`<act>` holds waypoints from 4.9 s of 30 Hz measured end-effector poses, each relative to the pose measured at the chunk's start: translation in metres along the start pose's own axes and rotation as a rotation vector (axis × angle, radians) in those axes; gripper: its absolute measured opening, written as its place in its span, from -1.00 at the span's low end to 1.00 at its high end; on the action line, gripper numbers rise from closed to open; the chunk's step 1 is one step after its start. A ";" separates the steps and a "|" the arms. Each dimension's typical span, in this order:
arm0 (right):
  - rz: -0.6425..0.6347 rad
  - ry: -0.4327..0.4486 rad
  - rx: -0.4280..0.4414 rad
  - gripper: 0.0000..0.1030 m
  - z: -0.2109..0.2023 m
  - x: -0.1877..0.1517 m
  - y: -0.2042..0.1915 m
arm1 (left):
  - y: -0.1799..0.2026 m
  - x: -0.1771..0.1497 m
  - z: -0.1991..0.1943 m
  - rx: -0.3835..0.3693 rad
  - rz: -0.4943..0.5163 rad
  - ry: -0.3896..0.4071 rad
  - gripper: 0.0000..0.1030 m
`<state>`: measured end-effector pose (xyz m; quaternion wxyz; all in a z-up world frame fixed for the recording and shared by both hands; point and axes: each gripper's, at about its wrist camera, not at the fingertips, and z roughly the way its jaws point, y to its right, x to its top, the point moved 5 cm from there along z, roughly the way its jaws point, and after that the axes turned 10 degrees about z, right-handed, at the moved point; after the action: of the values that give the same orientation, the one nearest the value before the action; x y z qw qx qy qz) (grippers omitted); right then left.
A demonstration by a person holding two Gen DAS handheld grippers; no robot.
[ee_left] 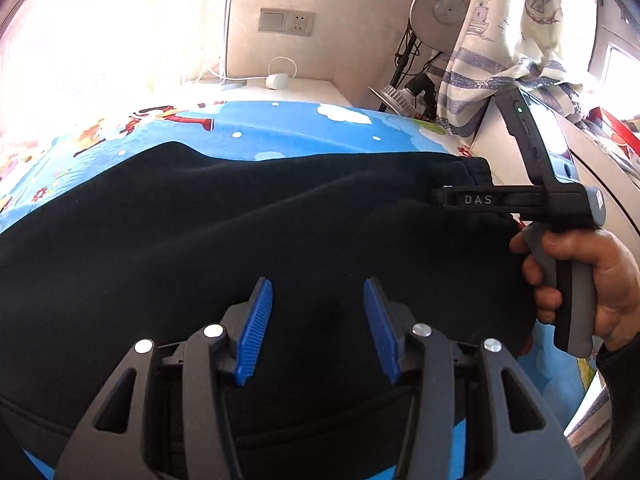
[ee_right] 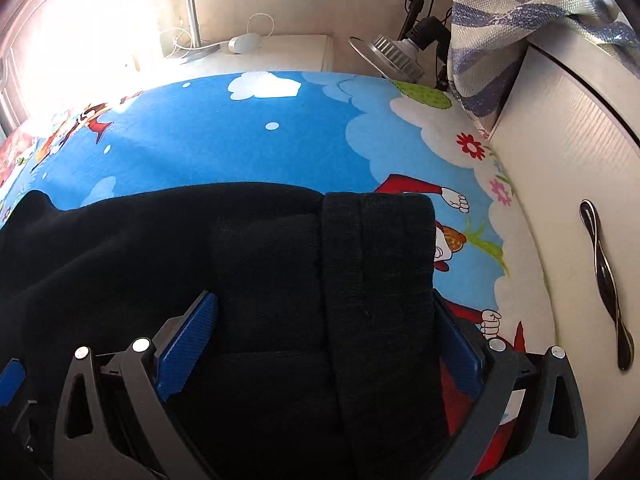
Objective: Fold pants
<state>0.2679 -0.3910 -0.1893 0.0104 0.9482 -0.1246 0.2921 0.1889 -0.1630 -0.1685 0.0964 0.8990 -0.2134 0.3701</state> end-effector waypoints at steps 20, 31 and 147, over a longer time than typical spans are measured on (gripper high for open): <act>-0.087 0.122 0.004 0.90 -0.061 -0.077 -0.044 | -0.180 -0.033 -0.123 0.192 -0.395 0.186 0.09; -0.072 0.115 -0.049 0.92 -0.052 -0.074 -0.050 | -0.453 -0.260 -0.301 0.570 -1.214 0.243 0.06; -0.734 -0.019 0.467 0.92 -0.066 -0.154 -0.583 | -0.494 -0.156 -0.169 0.255 -0.736 0.017 -0.31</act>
<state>0.2500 0.2154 -0.1890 -0.1023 0.9093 0.2899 0.2805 0.2088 0.3818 -0.1665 0.1119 0.9171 0.1718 0.3418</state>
